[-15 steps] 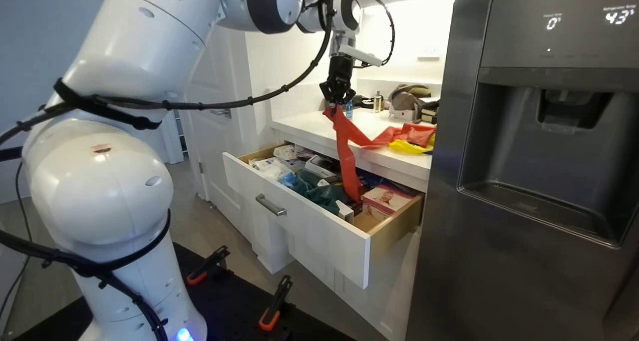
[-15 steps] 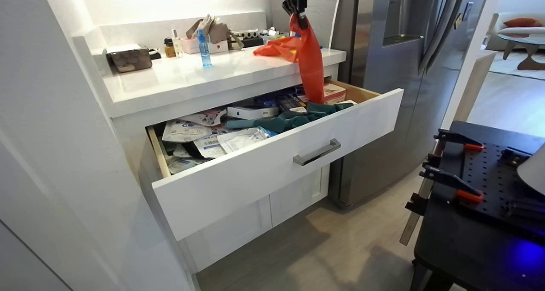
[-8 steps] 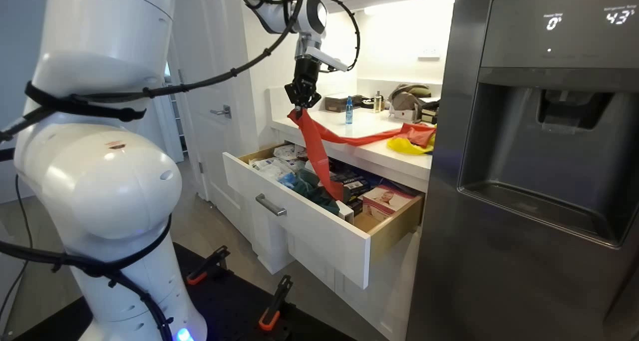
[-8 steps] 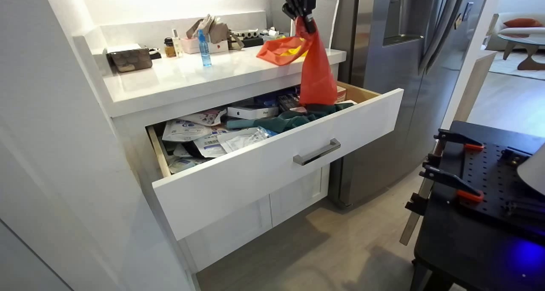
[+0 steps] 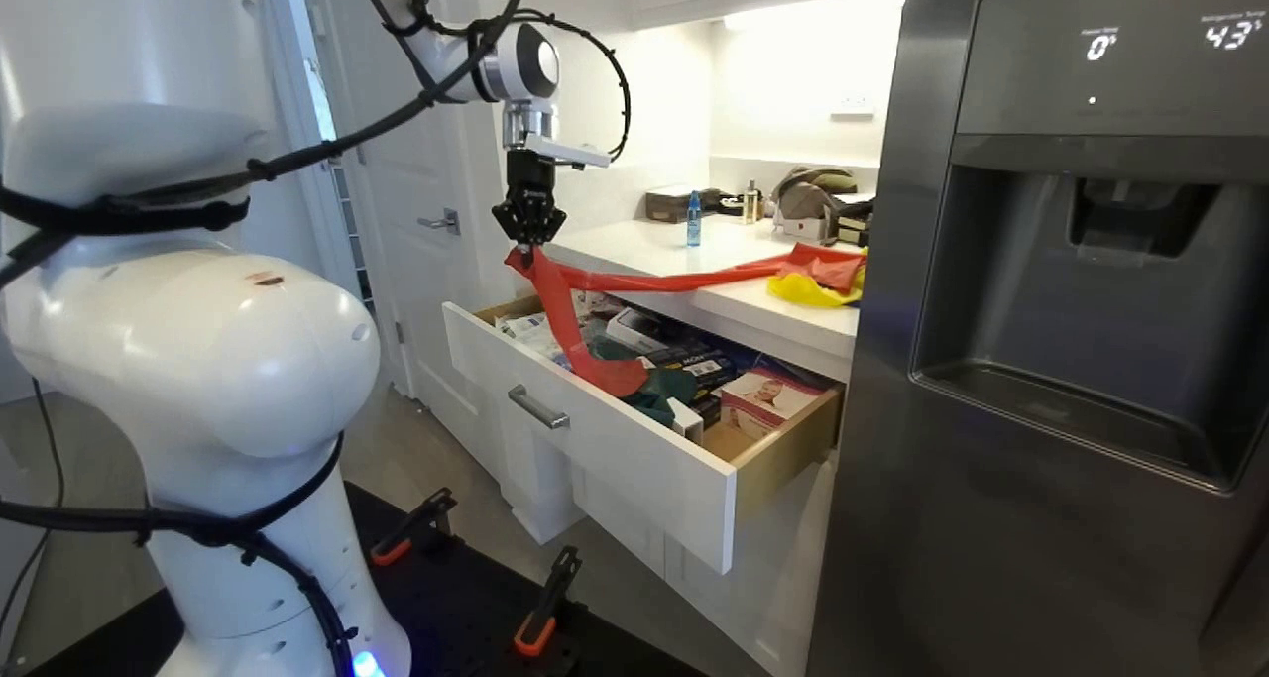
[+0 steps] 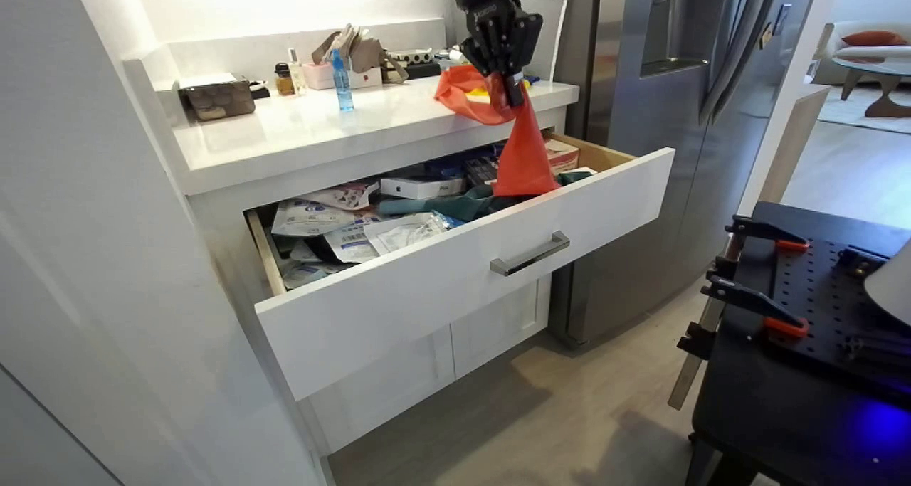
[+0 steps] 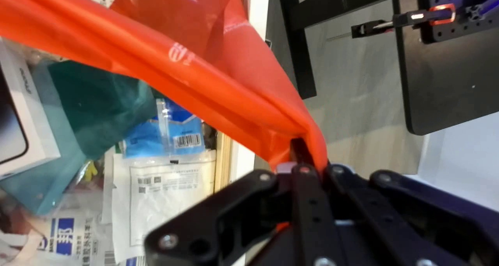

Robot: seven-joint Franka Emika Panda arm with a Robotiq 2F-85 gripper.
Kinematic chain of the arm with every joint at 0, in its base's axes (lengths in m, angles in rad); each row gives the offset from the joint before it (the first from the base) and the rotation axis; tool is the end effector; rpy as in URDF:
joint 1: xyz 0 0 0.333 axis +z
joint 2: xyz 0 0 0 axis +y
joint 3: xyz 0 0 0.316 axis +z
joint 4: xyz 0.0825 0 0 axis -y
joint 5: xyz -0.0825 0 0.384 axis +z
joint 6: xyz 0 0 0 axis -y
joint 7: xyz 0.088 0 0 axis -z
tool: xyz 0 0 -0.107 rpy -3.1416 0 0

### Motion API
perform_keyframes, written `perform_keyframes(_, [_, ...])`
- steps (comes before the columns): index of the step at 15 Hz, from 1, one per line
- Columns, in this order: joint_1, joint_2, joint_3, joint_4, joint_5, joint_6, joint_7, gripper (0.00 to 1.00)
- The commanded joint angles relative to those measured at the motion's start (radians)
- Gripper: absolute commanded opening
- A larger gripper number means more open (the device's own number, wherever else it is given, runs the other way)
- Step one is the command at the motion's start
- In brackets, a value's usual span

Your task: Open the top drawer, put all 3 bands inside and then close the drawer

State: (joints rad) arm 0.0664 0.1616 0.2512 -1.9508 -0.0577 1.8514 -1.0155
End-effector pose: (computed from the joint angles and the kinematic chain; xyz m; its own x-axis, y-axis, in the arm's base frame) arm 0.5356 0.1674 0.3810 0.1941 0.9707 -0.1414 0.9525 -0.2210 -0.2097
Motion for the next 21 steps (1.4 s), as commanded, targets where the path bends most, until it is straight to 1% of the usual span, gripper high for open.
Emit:
perform_keyframes(1, [0.043,-0.070,-0.018,-0.145,-0.002,0.245,0.043,0.00])
perform_keyframes(3, [0.055,-0.054,-0.024,-0.166,-0.023,0.403,0.080,0.00])
perform_keyframes(5, [0.059,-0.025,-0.033,-0.157,-0.048,0.520,0.105,0.00])
perform_keyframes(8, [0.061,0.018,-0.041,-0.121,-0.070,0.602,0.116,0.00])
perform_keyframes(10, [0.064,0.049,-0.043,-0.098,-0.080,0.607,0.118,0.00])
perform_keyframes(11, [0.065,0.064,-0.045,-0.087,-0.088,0.600,0.120,0.27])
perform_keyframes(12, [0.065,0.073,-0.046,-0.077,-0.093,0.593,0.121,0.28])
perform_keyframes(13, [0.062,0.083,-0.045,-0.061,-0.088,0.567,0.107,0.34])
perform_keyframes(17, [0.052,0.112,-0.054,-0.017,-0.092,0.559,0.103,0.64])
perform_keyframes(21, [0.031,0.110,-0.083,0.022,-0.094,0.563,0.099,0.94])
